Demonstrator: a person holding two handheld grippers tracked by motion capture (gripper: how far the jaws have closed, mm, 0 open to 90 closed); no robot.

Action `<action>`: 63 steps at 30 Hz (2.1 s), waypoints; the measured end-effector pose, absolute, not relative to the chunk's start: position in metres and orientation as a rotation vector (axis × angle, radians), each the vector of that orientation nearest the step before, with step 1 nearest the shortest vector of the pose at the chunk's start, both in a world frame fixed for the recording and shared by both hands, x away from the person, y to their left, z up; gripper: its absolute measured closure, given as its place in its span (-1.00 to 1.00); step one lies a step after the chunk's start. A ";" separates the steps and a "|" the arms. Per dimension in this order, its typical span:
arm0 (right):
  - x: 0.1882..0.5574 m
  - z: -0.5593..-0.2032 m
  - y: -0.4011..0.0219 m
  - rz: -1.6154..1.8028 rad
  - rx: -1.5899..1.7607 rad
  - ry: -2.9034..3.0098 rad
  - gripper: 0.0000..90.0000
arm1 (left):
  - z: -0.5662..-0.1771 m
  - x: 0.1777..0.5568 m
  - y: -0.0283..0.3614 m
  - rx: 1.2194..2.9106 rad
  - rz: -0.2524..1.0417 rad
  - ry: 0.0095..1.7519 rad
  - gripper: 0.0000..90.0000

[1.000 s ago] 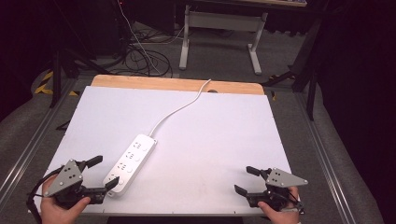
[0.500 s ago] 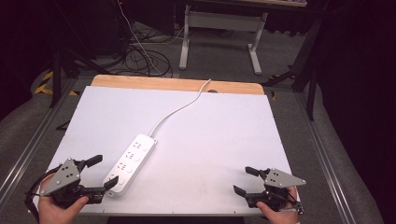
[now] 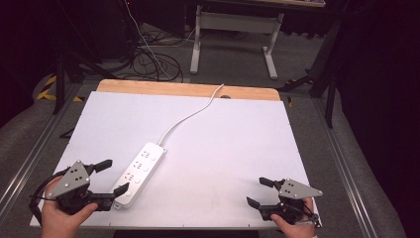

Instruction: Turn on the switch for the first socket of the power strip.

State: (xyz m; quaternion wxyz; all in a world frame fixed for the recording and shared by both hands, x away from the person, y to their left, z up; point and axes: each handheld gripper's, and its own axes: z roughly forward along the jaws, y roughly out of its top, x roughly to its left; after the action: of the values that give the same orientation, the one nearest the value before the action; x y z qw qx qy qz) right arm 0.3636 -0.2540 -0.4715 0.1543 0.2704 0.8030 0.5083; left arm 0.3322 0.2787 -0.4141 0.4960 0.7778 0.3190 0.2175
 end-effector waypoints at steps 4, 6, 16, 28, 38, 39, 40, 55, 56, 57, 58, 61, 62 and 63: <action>0.364 -0.472 -0.253 1.450 0.773 2.307 -0.53 | -0.408 0.338 0.274 1.889 0.508 0.755 -0.68; 0.364 -0.472 -0.252 1.451 0.773 2.308 -0.53 | -0.406 0.342 0.272 1.897 0.506 0.749 -0.67; 0.364 -0.473 -0.252 1.450 0.770 2.317 -0.53 | -0.401 0.359 0.264 1.916 0.490 0.753 -0.48; 0.364 -0.473 -0.252 1.449 0.769 2.322 -0.53 | -0.395 0.379 0.251 1.931 0.489 0.744 -0.37; 0.365 -0.474 -0.251 1.449 0.768 2.326 -0.52 | -0.396 0.398 0.239 1.941 0.465 0.739 -0.35; 0.365 -0.474 -0.251 1.451 0.767 2.326 -0.52 | -0.397 0.400 0.237 1.945 0.469 0.738 -0.35; 0.365 -0.474 -0.252 1.449 0.768 2.326 -0.52 | -0.398 0.402 0.236 1.947 0.469 0.741 -0.35; 0.365 -0.474 -0.252 1.446 0.765 2.332 -0.52 | -0.414 0.429 0.227 1.976 0.438 0.775 -0.18; 0.365 -0.474 -0.252 1.446 0.765 2.332 -0.52 | -0.415 0.430 0.226 1.976 0.428 0.783 -0.18; 0.365 -0.474 -0.252 1.446 0.765 2.332 -0.52 | -0.416 0.431 0.226 1.983 0.432 0.782 -0.17; 0.365 -0.474 -0.252 1.448 0.764 2.332 -0.52 | -0.417 0.431 0.225 1.980 0.424 0.791 -0.15; 0.365 -0.474 -0.252 1.446 0.764 2.334 -0.52 | -0.417 0.433 0.226 1.992 0.435 0.794 -0.11; 0.365 -0.474 -0.252 1.446 0.764 2.334 -0.52 | -0.418 0.433 0.226 1.996 0.435 0.794 -0.11; 0.365 -0.474 -0.252 1.447 0.764 2.333 -0.52 | -0.418 0.433 0.227 2.001 0.440 0.796 -0.08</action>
State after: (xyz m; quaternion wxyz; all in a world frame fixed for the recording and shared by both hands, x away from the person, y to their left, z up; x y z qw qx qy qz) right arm 0.3646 -0.2515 -0.4744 0.1455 0.2654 0.8099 0.5024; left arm 0.4329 0.2265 -0.4176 0.4545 0.8110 0.3224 0.1782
